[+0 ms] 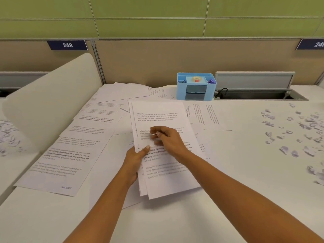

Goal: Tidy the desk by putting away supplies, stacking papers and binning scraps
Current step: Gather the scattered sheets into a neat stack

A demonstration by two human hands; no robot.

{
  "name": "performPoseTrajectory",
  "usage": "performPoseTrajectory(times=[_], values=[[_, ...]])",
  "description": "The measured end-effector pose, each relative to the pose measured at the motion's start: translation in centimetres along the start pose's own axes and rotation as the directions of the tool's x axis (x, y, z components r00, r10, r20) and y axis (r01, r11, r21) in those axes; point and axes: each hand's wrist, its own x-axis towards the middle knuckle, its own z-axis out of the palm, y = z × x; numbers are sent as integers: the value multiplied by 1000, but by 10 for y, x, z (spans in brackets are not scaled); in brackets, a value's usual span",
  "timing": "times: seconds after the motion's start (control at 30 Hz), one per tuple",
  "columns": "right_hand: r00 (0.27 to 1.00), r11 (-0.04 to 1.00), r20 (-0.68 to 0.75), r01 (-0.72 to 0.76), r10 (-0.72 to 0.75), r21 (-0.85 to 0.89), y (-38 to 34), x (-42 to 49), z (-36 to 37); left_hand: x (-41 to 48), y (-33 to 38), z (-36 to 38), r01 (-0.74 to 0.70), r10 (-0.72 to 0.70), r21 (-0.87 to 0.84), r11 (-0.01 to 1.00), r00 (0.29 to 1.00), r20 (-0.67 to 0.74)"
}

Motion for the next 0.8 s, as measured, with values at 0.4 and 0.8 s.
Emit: performPoseTrajectory(times=[0.4,0.8], values=[[789,475,-520,-613,328,-631,41,-2,-110,11,12,-62,37,-59,-135,990,984,-167],[774,586,-467,-630,428,-509,48,2,-120,12,8,-63,71,-96,-151,986,982,-165]])
